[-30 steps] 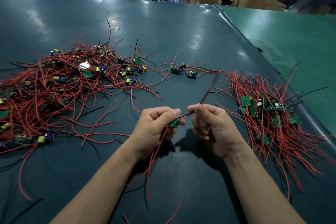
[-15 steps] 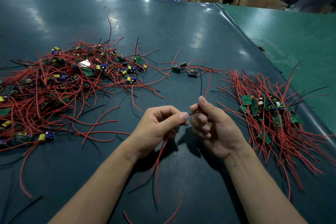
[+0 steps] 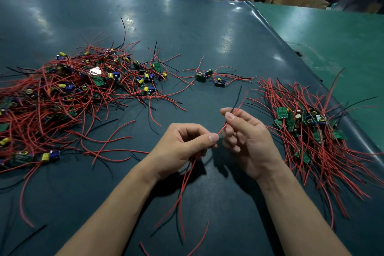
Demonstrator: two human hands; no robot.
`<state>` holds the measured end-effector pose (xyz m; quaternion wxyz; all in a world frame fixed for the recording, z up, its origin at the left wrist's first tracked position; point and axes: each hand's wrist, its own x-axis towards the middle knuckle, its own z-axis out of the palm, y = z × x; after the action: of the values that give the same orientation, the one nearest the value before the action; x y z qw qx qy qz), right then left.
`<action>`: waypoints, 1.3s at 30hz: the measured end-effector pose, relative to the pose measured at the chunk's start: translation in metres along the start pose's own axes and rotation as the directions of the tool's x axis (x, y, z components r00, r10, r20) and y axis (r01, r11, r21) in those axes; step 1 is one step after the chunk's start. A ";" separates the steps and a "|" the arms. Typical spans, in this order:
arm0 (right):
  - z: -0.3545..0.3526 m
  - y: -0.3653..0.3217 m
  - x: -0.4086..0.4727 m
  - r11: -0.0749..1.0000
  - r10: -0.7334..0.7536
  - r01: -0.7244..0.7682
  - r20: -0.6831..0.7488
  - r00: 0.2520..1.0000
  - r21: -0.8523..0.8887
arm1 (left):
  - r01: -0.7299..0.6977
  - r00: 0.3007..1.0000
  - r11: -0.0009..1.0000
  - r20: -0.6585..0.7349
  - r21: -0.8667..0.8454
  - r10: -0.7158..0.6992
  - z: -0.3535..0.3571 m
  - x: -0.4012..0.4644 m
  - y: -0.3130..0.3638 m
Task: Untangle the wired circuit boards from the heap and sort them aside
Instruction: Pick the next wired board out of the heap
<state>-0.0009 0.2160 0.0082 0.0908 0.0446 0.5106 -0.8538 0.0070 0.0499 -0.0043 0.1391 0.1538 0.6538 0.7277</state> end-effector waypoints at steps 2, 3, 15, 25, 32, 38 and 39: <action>0.001 0.000 -0.001 0.998 -0.023 0.023 -0.003 1.000 0.051 | 0.011 1.000 1.000 -0.010 -0.022 -0.011 0.000 0.000 0.001; 0.001 0.001 -0.001 0.996 -0.028 0.028 0.001 1.000 0.090 | 0.017 1.000 0.999 -0.012 -0.035 -0.018 -0.001 0.000 0.001; 0.000 0.010 0.003 0.936 -0.309 0.287 -0.088 0.947 -0.203 | 0.053 0.998 0.997 -0.028 -0.048 -0.054 -0.002 0.002 0.001; -0.009 0.003 0.012 0.981 -0.097 0.129 -0.212 0.972 0.142 | 0.060 0.998 0.997 -0.020 -0.042 -0.060 0.000 0.002 0.000; -0.006 0.013 0.008 0.735 -0.531 0.325 -0.208 0.821 -0.595 | 0.070 0.998 0.997 0.006 0.012 -0.070 -0.003 0.001 -0.001; -0.013 0.009 0.011 0.768 -0.550 0.363 -0.253 0.796 -0.527 | 0.064 0.998 0.997 0.005 0.032 -0.064 -0.003 0.003 -0.001; -0.013 0.010 0.011 0.765 -0.556 0.366 -0.256 0.791 -0.530 | 0.065 0.998 0.997 0.001 0.031 -0.065 -0.003 0.003 -0.001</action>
<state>-0.0097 0.2215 -0.0087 -0.2247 0.0649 0.6970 -0.6778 0.0033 0.0485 -0.0053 0.1608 0.1354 0.6693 0.7126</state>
